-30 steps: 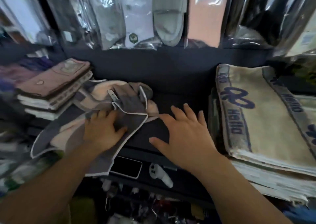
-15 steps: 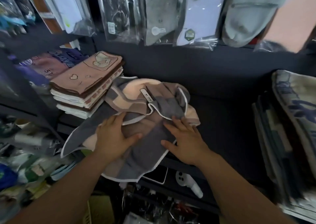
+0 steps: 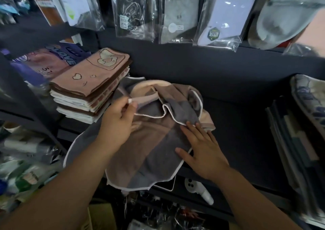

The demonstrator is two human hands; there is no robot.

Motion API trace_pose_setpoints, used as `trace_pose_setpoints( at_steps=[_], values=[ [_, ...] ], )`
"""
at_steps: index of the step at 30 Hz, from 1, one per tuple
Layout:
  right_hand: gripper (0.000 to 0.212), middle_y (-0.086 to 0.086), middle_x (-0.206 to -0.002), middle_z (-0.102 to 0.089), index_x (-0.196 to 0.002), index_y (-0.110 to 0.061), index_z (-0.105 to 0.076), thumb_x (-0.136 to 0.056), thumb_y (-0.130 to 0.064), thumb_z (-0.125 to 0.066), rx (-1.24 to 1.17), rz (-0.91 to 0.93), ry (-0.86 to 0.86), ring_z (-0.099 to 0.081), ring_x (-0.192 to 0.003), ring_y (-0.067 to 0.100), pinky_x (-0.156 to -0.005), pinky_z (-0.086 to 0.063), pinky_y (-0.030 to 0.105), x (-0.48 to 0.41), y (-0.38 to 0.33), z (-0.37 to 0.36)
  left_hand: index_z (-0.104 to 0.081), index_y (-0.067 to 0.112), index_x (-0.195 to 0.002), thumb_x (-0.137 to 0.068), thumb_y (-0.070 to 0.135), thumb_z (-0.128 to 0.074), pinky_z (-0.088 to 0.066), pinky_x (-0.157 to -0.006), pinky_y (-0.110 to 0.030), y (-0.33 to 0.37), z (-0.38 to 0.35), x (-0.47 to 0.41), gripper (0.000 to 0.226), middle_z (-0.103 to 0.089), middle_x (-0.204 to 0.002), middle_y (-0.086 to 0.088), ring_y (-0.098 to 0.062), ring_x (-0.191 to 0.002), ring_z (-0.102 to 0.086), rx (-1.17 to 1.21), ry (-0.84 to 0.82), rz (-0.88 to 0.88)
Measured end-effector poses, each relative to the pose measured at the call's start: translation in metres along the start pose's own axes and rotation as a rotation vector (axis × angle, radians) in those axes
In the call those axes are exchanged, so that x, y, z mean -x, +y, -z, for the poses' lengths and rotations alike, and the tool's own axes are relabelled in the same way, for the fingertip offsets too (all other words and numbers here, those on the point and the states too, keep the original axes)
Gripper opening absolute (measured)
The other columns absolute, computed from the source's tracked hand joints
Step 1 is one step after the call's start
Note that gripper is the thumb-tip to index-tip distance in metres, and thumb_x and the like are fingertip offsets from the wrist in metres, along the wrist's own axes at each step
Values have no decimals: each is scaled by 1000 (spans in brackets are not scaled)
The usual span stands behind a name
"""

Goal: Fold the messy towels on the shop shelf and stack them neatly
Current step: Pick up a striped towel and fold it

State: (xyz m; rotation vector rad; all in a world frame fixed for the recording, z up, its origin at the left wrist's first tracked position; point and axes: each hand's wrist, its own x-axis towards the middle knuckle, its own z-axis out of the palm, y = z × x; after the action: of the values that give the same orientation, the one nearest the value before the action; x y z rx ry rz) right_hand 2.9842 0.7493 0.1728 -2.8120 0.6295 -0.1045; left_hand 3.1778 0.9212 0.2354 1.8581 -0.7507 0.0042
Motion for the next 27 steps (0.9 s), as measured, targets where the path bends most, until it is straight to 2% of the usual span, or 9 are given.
trace_pose_setpoints(
  at_steps=[4,6,8,11,13,16,22,25,27],
  values=[
    [96,-11,-165,-21,-159,-38,-5,-84,-75,-51,-392,-12,167,-12,-153,9,-123,-21,43,-4,-6,9,-64,11,-97,-102,31,-53,-47,-68,-30,30,-3,6,23,-63,-77,-1,-13,-71,-59,121,-170,-79],
    [103,-13,-159,-29,-160,-35,-12,-79,-70,-65,-605,47,300,-23,-147,0,-119,-27,25,-4,-14,19,-63,14,-95,-98,40,-53,-52,-72,-38,37,-11,21,28,-61,-77,-4,-22,-75,-60,139,-283,-122],
    [101,-14,-152,-37,-159,-30,-23,-77,-55,-77,-576,134,375,-25,-142,-7,-113,-24,11,-3,-21,29,-64,14,-94,-96,41,-56,-57,-81,-51,42,-21,36,28,-65,-87,-15,-35,-88,-64,320,-328,-90],
    [74,-11,-144,-52,-145,-25,-51,-79,-45,-76,-431,171,472,-40,-136,3,-114,-36,27,-10,-20,33,-70,17,-94,-97,27,-57,-59,-84,-47,51,-27,49,17,-73,-99,-14,-33,-99,-71,664,-272,38],
    [52,-4,-135,-61,-130,-23,-66,-83,-47,-68,-371,171,539,-53,-128,16,-107,-44,42,-16,-14,30,-73,25,-93,-95,26,-59,-59,-82,-41,58,-22,49,15,-75,-102,-11,-31,-102,-71,757,-227,37],
    [30,0,-126,-63,-102,-22,-76,-87,-44,-61,-263,171,617,-56,-118,27,-96,-47,49,-25,-10,29,-73,26,-88,-94,23,-60,-59,-80,-39,67,-4,43,14,-74,-101,-11,-30,-99,-72,822,-146,33],
    [25,-3,-125,-60,-88,-24,-67,-92,-46,-54,-138,208,587,-47,-128,24,-102,-33,42,-32,-13,48,-69,24,-79,-100,22,-60,-54,-70,-34,39,27,26,22,-69,-78,-2,-19,-79,-66,614,364,232],
    [24,-10,-86,-65,-88,-27,-60,-97,-46,-47,-315,222,484,-62,-87,12,-80,-50,37,-32,-20,57,-62,21,-94,-92,25,-69,-54,-74,-33,17,32,24,8,-65,-93,-1,-27,-96,-66,299,410,298],
    [18,-10,-71,-61,-87,-27,-56,-99,-40,-52,-469,236,450,-58,-68,8,-61,-48,33,-29,-29,63,-56,22,-115,-84,34,-76,-52,-90,-32,18,31,34,39,-58,-115,1,-18,-112,-59,-6,311,109]
  ],
)
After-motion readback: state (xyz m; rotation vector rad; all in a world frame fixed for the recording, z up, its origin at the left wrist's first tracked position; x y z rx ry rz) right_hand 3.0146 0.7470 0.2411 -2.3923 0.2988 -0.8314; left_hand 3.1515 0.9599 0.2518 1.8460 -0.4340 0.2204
